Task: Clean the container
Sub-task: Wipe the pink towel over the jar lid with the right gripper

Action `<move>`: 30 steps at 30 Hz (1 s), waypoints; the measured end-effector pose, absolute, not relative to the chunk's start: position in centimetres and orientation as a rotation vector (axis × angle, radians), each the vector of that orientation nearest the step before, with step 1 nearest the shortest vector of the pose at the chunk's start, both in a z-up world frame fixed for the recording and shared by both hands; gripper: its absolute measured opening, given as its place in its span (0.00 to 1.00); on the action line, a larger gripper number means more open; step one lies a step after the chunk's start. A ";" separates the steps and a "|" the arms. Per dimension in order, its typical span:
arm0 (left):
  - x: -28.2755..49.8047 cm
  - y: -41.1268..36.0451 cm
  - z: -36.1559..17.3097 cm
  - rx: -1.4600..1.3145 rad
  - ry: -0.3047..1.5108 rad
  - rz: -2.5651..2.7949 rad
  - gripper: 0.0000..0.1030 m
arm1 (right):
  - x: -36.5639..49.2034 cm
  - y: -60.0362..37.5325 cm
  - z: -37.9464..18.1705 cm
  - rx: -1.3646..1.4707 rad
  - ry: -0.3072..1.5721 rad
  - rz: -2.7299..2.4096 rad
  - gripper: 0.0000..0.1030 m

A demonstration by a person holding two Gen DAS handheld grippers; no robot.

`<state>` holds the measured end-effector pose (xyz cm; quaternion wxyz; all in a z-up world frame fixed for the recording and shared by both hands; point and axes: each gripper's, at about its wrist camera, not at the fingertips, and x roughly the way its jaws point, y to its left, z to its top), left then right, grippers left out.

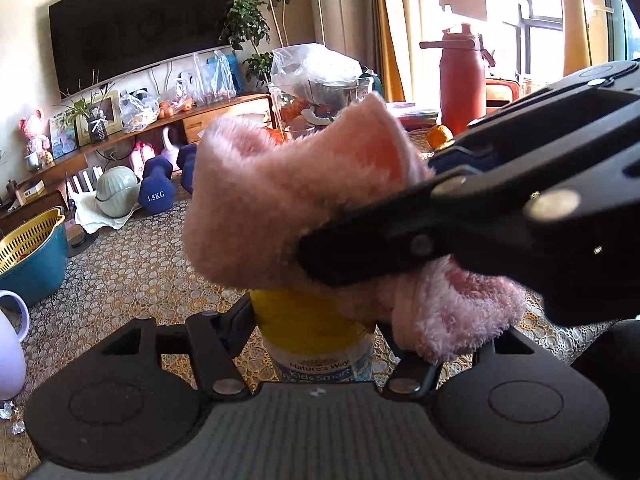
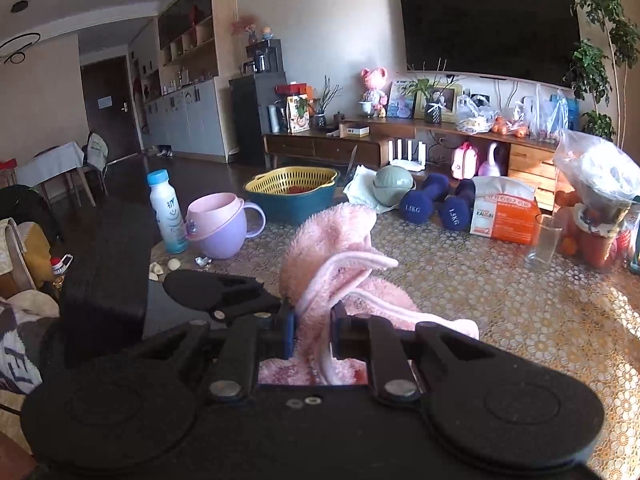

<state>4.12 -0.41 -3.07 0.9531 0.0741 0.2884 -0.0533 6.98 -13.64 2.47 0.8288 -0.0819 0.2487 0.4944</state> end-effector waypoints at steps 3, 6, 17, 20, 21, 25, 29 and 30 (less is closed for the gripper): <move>4.1 -0.6 -3.2 0.163 0.581 -0.107 0.62 | 7.6 -13.5 1.9 -0.155 0.541 1.051 0.14; 4.0 -1.1 -3.2 0.183 0.574 -0.105 0.62 | 8.7 -13.7 1.9 -0.106 0.559 1.030 0.14; 4.3 -0.5 -3.1 0.156 0.587 -0.111 0.62 | 13.4 -14.1 0.4 0.048 0.654 0.954 0.15; 4.3 -0.4 -3.1 0.155 0.586 -0.113 0.62 | 14.9 -15.0 -0.7 0.159 0.718 0.944 0.15; 4.3 -0.4 -3.1 0.153 0.586 -0.114 0.62 | 15.4 -15.3 -1.1 0.200 0.740 0.944 0.15; 4.1 -0.3 -3.0 0.146 0.586 -0.116 0.62 | 16.6 -16.5 -2.7 0.334 0.818 0.931 0.16; 4.1 -0.1 -3.0 0.127 0.589 -0.116 0.62 | 17.3 -17.3 -4.8 0.424 0.914 0.907 0.16; 4.1 0.0 -3.0 0.124 0.589 -0.116 0.62 | 17.4 -17.4 -5.4 0.430 0.933 0.902 0.16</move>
